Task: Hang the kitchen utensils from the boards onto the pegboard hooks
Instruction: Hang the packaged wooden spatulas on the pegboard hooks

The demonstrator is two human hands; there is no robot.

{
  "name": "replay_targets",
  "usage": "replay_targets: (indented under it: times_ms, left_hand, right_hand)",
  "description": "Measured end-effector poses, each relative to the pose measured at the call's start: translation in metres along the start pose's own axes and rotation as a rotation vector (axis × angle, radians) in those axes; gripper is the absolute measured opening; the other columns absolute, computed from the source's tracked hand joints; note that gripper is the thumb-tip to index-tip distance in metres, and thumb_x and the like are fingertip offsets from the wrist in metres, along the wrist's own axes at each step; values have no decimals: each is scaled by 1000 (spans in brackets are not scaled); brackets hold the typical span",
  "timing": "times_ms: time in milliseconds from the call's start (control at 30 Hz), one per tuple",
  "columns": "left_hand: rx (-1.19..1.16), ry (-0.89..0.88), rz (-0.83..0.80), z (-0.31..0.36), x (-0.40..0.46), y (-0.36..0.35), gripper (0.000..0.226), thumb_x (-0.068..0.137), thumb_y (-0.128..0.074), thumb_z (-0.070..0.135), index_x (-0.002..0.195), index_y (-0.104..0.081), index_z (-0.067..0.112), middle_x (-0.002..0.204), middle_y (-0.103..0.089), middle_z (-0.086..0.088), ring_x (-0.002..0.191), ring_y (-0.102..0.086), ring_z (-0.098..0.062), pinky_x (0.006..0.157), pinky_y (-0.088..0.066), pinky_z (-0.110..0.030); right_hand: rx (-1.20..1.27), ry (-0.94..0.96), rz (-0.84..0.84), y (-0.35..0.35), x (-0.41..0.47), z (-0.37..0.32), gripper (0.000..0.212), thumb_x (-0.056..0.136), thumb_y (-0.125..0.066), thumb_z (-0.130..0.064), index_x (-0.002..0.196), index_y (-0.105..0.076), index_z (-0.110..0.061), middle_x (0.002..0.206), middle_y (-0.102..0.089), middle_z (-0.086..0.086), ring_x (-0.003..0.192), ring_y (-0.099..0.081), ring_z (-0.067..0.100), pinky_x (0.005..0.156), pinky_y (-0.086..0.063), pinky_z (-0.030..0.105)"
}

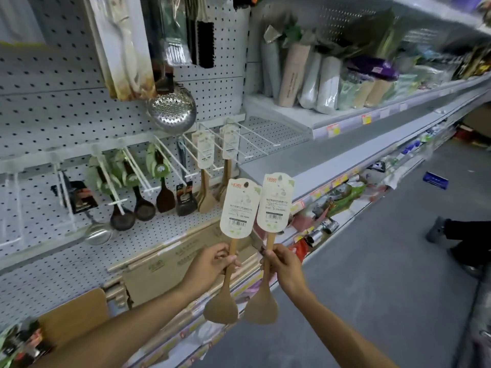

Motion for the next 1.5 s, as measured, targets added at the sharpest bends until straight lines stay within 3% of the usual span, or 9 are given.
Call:
replay_targets:
  times_ms: [167,267,467,667,833,967,1067,1233,1500]
  left_hand:
    - [25,-4,-1,6,41,5,7,96,-62,12,99,-68,12,92,-78,-6,91,-74,-20,82,-59,-34]
    - [18,-11,4,7,57,6,8,96,-63,12,100,-68,9,93,-77,-7,94,-74,-21,87,-59,-42]
    - [37,17,71,2,91,8,10,95,-64,12,101,-72,14,95,-77,-5,93,-74,-21,87,-60,-43]
    - [36,54,240,-1,119,-4,7,92,-67,11,93,-73,15,93,-78,0,89,-74,-16,87,-59,-41]
    - [29,59,317,7,138,-21,11,91,-68,8,92,-75,17,91,-78,0,88,-75,-17,86,-60,-38]
    - [57,66,377,11,151,-36,17,91,-69,8,90,-76,23,88,-78,2,88,-75,-14,88,-58,-34]
    - [48,53,388,15,155,-47,28,91,-68,6,87,-75,33,86,-77,1,87,-74,-15,84,-57,-26]
    - [68,54,444,20,161,-57,29,90,-69,6,82,-74,33,82,-76,4,85,-74,-13,83,-56,-28]
    - [88,86,525,21,154,-64,9,91,-69,15,85,-72,22,84,-76,0,88,-74,-19,88,-58,-43]
  right_hand:
    - [8,-42,-29,1,53,13,22,99,-54,-15,89,-60,4,71,-68,12,67,-67,17,63,-54,27]
    - [3,-52,-62,4,80,19,25,100,-52,-15,85,-58,4,75,-66,19,66,-65,17,62,-51,26]
    - [-39,-70,-131,16,144,27,23,100,-51,-11,82,-56,4,68,-62,7,60,-61,10,57,-49,21]
    - [-39,-40,-248,33,201,46,33,91,-58,-36,81,-58,-4,69,-60,8,64,-58,22,60,-50,40]
    - [-43,-42,-377,42,233,51,28,90,-57,-38,76,-59,-13,72,-58,22,61,-55,25,55,-44,37]
    - [-57,-36,-444,45,251,54,25,98,-54,-15,74,-58,-11,67,-58,7,58,-55,14,51,-43,25]
    - [-71,-16,-487,44,265,58,30,95,-55,-24,80,-54,2,69,-54,7,64,-51,15,59,-41,30]
    - [-100,-26,-529,30,303,47,24,98,-54,-10,75,-59,-8,61,-59,-8,57,-54,3,55,-41,16]
    - [-24,-92,-569,-2,364,28,20,99,-47,-5,89,-64,-5,76,-65,10,66,-60,21,54,-50,20]
Point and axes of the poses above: each hand's wrist, its own x-axis towards the middle knuckle, its own y-axis out of the back of the hand, z = x × y, the point moved 3 cm from there along x, towards the middle knuckle
